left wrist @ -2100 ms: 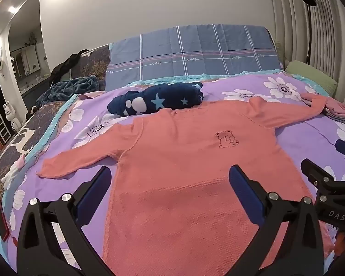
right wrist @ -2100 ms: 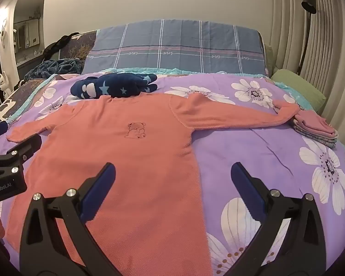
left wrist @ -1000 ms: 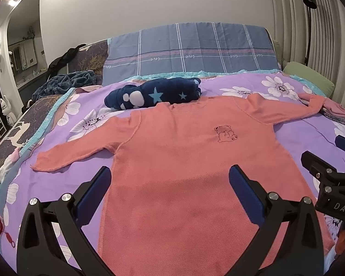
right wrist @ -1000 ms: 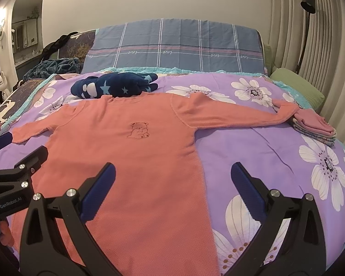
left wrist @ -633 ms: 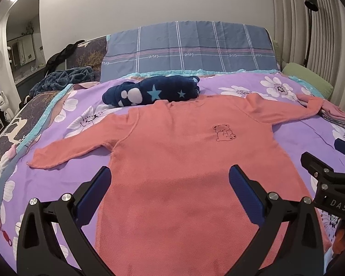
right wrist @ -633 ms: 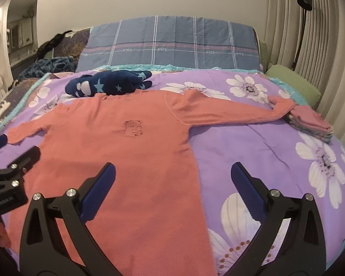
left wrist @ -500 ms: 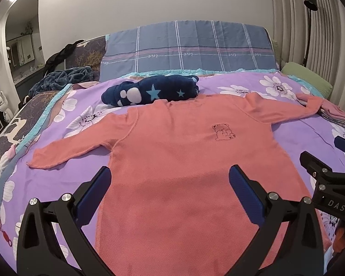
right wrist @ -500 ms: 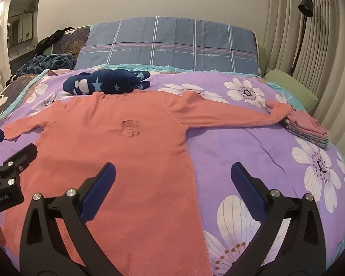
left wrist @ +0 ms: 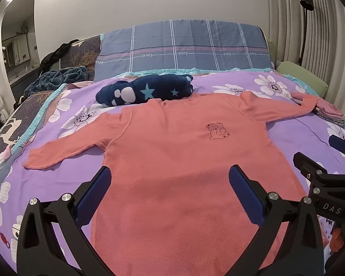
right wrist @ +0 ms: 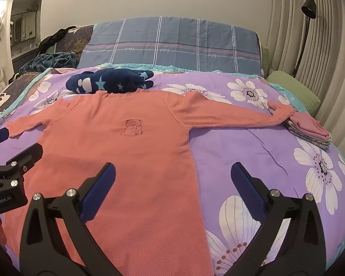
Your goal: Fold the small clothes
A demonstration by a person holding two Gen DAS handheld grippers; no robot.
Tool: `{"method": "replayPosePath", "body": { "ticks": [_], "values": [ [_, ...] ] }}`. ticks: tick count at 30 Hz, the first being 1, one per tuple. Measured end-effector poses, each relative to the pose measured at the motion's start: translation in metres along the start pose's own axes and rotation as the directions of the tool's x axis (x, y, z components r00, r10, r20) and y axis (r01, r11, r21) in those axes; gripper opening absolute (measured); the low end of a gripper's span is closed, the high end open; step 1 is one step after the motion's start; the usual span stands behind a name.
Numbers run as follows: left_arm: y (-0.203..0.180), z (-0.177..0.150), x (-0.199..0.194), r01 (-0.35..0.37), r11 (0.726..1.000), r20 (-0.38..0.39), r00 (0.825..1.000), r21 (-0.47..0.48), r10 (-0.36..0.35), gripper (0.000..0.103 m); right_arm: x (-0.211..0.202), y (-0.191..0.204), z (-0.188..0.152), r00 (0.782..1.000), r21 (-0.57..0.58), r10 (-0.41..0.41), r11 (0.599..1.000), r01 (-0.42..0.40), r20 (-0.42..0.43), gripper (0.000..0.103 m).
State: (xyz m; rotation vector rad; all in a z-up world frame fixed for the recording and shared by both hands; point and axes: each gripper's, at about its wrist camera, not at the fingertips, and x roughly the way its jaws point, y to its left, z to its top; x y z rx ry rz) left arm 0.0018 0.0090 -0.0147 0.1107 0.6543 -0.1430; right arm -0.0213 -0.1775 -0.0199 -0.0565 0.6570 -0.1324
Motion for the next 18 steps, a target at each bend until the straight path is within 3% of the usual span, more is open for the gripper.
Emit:
{"method": "replayPosePath", "body": {
  "ticks": [18],
  "values": [
    [-0.0002,-0.006,0.0044,0.036,0.999,-0.004,0.999,0.005,-0.036,0.102,0.0017,0.004,-0.0018,1.0,-0.006,0.003,1.0,-0.003,-0.008,0.101]
  ]
}}
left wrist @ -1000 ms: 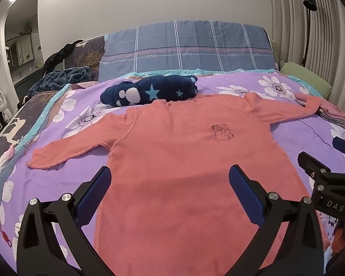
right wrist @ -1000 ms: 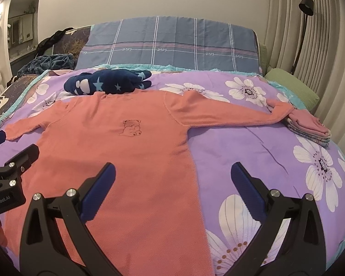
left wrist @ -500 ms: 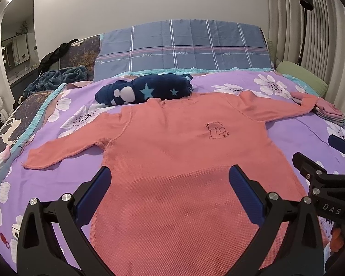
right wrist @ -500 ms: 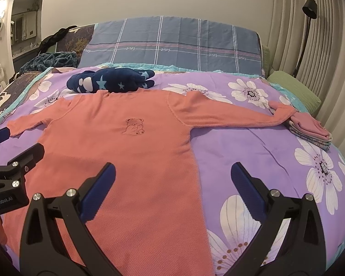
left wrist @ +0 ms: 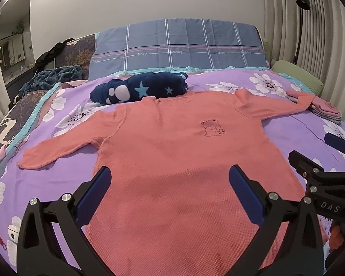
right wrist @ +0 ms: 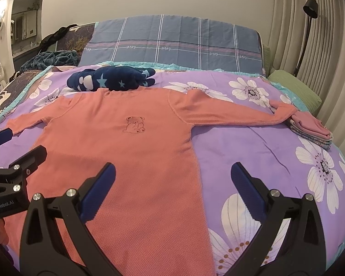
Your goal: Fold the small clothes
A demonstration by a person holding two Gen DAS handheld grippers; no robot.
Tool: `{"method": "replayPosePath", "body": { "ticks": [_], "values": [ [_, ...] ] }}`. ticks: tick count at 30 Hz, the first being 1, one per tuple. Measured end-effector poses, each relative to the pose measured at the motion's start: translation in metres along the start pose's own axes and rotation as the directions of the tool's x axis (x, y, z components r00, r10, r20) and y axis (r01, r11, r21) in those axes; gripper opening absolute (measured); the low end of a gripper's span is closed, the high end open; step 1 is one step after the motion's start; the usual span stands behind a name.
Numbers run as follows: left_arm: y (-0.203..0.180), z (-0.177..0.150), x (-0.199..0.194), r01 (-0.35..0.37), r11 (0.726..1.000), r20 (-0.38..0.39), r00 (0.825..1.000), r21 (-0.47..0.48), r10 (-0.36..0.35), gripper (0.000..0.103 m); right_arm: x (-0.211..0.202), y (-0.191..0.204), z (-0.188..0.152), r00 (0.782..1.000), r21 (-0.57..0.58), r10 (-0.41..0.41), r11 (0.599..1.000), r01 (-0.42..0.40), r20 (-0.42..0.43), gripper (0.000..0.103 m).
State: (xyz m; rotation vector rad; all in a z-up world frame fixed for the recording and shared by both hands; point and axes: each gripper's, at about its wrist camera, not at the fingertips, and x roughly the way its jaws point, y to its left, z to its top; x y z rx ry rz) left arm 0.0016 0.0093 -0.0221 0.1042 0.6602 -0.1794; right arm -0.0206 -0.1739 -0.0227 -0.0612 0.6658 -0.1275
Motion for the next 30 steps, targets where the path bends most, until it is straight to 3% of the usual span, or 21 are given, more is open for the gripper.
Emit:
{"method": "replayPosePath", "body": {
  "ticks": [17,30],
  "values": [
    [0.003,0.0,-0.004,0.076,0.997,0.049,0.996,0.001,-0.076,0.102,0.008,0.005,-0.001,1.0,-0.004,-0.006,1.0,0.006,-0.024,0.101],
    [0.011,0.0,0.013,0.079,0.997,0.017,0.997,-0.01,-0.079,0.102,0.024,0.011,-0.001,0.999,-0.026,0.013,1.0,-0.014,-0.043,0.101]
  ]
}}
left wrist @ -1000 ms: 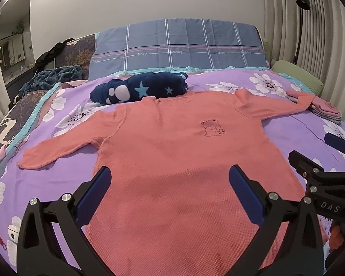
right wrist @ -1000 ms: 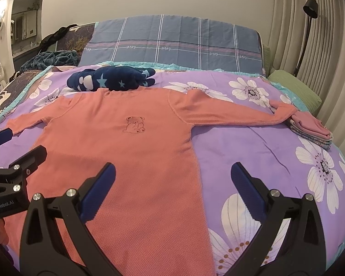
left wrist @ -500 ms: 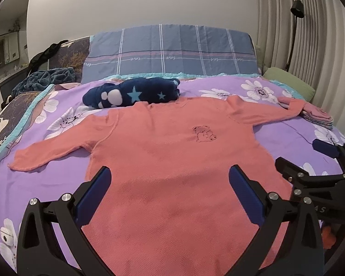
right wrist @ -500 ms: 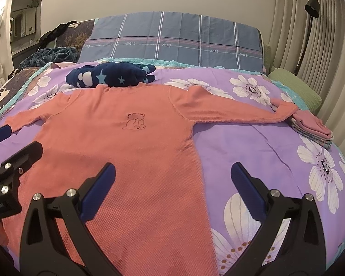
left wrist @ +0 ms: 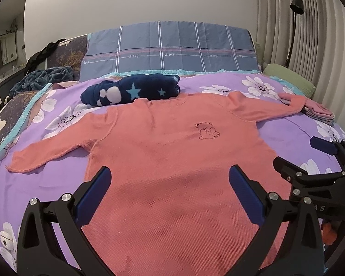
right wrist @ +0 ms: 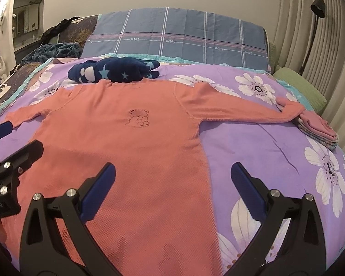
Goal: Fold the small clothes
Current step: 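Grasp the sleepsuit sleeve cuff with the left gripper and lift it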
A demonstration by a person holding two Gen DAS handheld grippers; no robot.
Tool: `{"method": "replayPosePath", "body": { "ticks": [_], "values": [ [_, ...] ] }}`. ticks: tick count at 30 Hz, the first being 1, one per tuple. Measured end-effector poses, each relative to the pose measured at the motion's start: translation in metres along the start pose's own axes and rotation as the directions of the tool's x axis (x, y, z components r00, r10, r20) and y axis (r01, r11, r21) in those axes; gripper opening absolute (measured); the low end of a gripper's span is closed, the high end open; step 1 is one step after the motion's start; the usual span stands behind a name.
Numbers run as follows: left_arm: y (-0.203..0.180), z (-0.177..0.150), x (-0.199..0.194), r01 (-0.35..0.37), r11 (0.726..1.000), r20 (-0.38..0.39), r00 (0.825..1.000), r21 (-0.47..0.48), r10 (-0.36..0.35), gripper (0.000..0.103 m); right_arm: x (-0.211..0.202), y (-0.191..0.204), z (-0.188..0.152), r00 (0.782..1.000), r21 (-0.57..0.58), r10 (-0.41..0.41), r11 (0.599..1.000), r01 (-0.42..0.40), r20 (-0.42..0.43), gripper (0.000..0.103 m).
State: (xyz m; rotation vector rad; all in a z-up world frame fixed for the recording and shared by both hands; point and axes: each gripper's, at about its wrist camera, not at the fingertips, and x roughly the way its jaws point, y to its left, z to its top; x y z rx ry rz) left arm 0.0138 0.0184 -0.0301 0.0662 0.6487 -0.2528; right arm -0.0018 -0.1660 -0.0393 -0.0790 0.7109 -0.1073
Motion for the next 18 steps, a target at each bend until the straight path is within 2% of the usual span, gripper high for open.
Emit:
{"method": "replayPosePath", "body": {
  "ticks": [5,7,9,10,12,13,14,16,17,18],
  "values": [
    [0.023,-0.001,0.01,0.053,0.996,-0.022,0.998,-0.076,-0.055,0.1,0.013,-0.003,0.0,0.999,0.015,0.012,1.0,-0.012,-0.031,0.101],
    [0.041,-0.002,0.016,0.083,0.989,-0.032,0.996,-0.125,-0.087,0.091,0.018,-0.004,-0.001,0.999,0.016,0.006,1.0,-0.005,-0.041,0.101],
    [0.063,-0.003,0.023,0.095,0.979,-0.049,0.993,-0.179,-0.105,0.07,0.023,-0.005,0.0,0.999,0.016,0.001,1.0,0.0,-0.049,0.101],
    [0.08,-0.005,0.027,0.094,0.972,-0.056,0.992,-0.215,-0.109,0.065,0.026,-0.005,0.001,0.999,0.017,0.0,1.0,0.001,-0.052,0.101],
    [0.114,-0.009,0.032,0.062,0.96,-0.063,0.995,-0.274,-0.083,0.048,0.029,-0.006,0.002,0.999,0.019,0.005,1.0,-0.004,-0.054,0.101],
    [0.13,-0.011,0.034,0.039,0.953,-0.067,0.996,-0.3,-0.061,0.047,0.031,-0.006,0.003,0.998,0.018,0.012,1.0,-0.011,-0.054,0.101],
    [0.147,-0.013,0.035,0.015,0.943,-0.071,0.997,-0.331,-0.04,0.046,0.033,-0.006,0.004,0.998,0.016,0.017,1.0,-0.016,-0.055,0.101],
    [0.193,-0.02,0.039,-0.035,0.904,-0.083,0.997,-0.426,0.0,0.046,0.038,-0.005,0.005,0.998,0.011,0.027,1.0,-0.026,-0.059,0.101],
    [0.212,-0.024,0.04,-0.047,0.882,-0.086,0.996,-0.47,0.007,0.046,0.04,-0.005,0.005,0.998,0.011,0.027,1.0,-0.026,-0.061,0.101],
    [0.241,-0.03,0.043,-0.064,0.841,-0.091,0.996,-0.537,0.017,0.046,0.042,-0.005,0.005,0.998,0.01,0.025,1.0,-0.025,-0.064,0.101]
  ]
}}
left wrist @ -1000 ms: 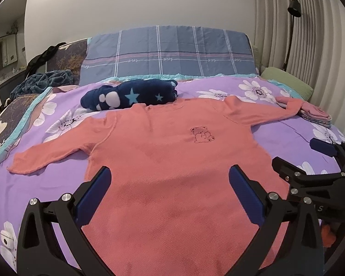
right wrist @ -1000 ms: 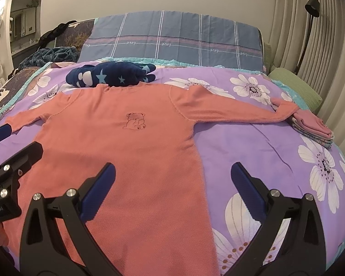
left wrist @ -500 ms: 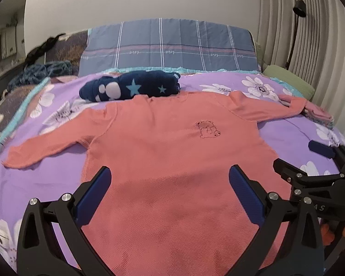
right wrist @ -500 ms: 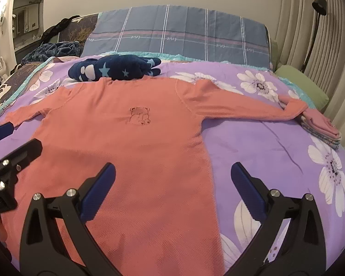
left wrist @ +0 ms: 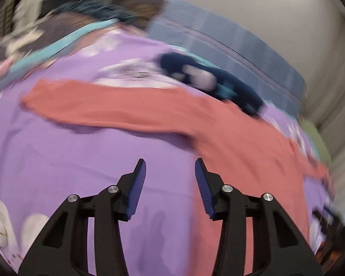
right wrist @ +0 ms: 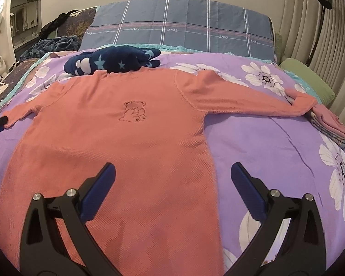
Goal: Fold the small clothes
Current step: 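Grasp the sleepsuit sleeve cuff with the left gripper and lift it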
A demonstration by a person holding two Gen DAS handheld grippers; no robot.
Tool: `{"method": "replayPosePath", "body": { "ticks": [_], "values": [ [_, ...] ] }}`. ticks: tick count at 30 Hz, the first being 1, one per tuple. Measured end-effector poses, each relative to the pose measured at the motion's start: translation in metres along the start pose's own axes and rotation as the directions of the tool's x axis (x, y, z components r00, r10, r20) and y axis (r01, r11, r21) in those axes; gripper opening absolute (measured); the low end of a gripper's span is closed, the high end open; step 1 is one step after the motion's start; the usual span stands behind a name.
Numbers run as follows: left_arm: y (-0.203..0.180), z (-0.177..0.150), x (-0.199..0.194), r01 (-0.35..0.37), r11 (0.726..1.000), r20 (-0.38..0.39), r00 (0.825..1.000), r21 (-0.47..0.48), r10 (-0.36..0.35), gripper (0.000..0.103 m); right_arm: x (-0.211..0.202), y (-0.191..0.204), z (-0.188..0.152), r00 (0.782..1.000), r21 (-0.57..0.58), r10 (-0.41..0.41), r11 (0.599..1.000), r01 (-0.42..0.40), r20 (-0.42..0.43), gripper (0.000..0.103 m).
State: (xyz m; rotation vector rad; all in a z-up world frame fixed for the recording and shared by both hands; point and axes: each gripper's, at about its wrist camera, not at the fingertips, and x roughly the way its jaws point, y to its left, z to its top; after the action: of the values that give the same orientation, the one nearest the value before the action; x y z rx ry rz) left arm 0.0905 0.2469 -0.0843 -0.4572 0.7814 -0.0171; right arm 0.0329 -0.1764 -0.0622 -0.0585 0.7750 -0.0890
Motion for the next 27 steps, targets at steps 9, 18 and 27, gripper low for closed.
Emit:
{"method": "replayPosePath", "body": {
  "ticks": [9,18,27],
  "values": [
    [0.126,0.044,0.028,-0.084,0.935,0.011,0.996,-0.344,0.094,0.047,0.024,-0.006,0.001,0.999,0.0,-0.014,1.0,0.014,-0.036,0.101],
    [0.165,0.065,0.051,-0.093,0.858,0.03,0.992,-0.506,0.125,0.058,0.036,-0.01,0.007,0.999,0.007,-0.028,1.0,0.028,-0.045,0.101],
    [0.154,0.094,0.054,-0.102,0.874,0.118,0.977,-0.475,0.178,0.004,0.045,-0.016,0.017,0.999,0.029,0.01,1.0,-0.008,-0.044,0.101]
  ]
}}
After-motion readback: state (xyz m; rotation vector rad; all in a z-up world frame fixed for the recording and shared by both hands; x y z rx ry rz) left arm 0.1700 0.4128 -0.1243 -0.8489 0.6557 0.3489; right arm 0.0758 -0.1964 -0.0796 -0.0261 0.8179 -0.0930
